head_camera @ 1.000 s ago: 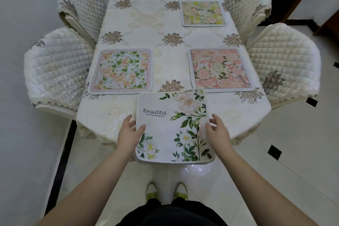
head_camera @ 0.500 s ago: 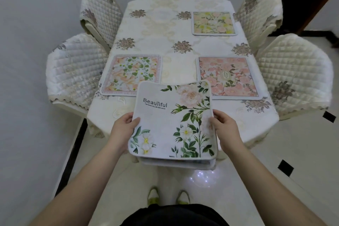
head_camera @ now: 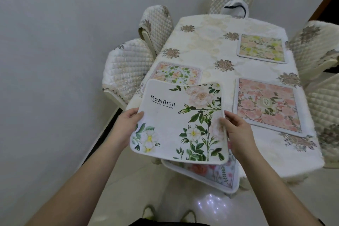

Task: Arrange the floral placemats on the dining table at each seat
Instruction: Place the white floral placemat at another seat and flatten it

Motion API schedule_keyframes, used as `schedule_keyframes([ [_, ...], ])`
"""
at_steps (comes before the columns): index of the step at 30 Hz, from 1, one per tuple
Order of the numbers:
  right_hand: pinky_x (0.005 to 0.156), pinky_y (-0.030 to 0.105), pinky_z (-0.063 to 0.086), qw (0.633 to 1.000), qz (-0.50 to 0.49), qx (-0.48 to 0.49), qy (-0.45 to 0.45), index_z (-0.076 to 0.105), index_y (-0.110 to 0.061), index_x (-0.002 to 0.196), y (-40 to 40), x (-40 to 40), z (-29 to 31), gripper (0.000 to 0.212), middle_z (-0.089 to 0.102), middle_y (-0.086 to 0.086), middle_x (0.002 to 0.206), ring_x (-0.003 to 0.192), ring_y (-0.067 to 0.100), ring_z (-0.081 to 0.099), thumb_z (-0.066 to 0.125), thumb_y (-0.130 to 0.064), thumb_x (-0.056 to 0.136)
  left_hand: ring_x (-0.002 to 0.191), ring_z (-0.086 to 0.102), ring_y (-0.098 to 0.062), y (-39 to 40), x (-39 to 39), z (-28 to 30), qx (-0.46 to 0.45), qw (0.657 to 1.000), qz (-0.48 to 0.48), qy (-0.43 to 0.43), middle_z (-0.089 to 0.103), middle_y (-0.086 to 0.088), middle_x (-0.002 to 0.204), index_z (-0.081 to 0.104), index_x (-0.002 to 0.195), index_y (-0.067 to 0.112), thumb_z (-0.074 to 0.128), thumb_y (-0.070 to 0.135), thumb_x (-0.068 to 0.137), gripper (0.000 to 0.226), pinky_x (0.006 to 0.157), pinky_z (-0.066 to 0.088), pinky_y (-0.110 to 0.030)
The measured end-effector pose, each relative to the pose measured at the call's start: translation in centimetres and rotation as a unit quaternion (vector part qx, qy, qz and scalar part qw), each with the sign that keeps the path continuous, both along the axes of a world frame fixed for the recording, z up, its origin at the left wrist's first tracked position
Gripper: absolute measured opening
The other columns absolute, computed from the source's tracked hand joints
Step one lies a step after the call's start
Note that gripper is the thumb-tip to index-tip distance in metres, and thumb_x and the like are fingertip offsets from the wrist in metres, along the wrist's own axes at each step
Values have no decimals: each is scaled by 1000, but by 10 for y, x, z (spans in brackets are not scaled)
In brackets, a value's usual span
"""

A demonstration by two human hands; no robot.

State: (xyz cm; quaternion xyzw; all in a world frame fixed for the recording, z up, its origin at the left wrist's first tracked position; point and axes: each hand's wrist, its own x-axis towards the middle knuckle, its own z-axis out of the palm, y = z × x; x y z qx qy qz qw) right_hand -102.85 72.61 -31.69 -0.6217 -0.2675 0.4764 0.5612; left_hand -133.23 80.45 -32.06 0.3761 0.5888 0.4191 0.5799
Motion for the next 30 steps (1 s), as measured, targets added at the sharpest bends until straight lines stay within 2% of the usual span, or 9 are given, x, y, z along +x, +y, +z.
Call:
schedule_keyframes([
  [7,81,44,58,999,50,-5,-18,69,-26,103,24,-68,10,21,76,-3,96,88,22,73,60,-9,94,59,70,-23,0,-78,12,15,999,40,-4,74,-10,74,67,97,7,59,7,94,8,52,54,-29],
  [11,78,38,58,997,66,-2,-41,69,-25,102,36,-120,16,20,76,-2,97,82,15,73,59,-9,94,61,70,-25,-1,-136,15,22,997,67,-23,74,-12,77,65,102,6,58,8,94,11,52,55,-31],
  [14,68,29,58,996,77,5,-53,70,-26,100,42,-172,24,23,76,-5,93,78,12,73,56,-8,95,62,71,-26,-6,-186,20,30,995,86,-34,75,-13,77,65,104,4,58,8,94,13,52,56,-31],
  [18,76,39,60,994,77,17,-70,71,-21,112,46,-246,33,24,76,-3,98,84,17,73,56,-10,95,61,71,-25,-9,-259,26,36,993,103,-43,74,-13,76,64,105,1,56,6,95,14,51,55,-30],
  [22,49,23,54,996,78,34,-38,70,-24,100,50,-312,43,19,75,-4,86,65,9,72,56,-11,97,63,71,-22,-13,-321,34,49,993,107,-20,74,-14,83,63,109,2,54,4,96,16,53,57,-31],
  [24,52,26,56,996,79,39,-34,70,-25,100,52,-337,47,16,75,-4,86,68,11,73,59,-15,96,63,70,-20,-17,-347,39,58,993,103,-2,72,-15,88,62,112,1,53,2,96,18,55,57,-29],
  [27,70,46,61,995,89,37,-26,71,-24,105,56,-366,46,16,76,2,93,81,26,74,60,-20,95,63,71,-18,-17,-380,45,58,993,103,15,72,-12,91,60,113,4,54,-1,95,20,54,57,-29],
  [30,67,42,62,994,88,42,-43,70,-23,107,60,-386,50,16,76,0,92,79,23,74,60,-19,95,65,72,-21,-10,-399,50,51,993,102,15,72,-13,92,61,112,7,54,-1,94,22,53,57,-30],
])
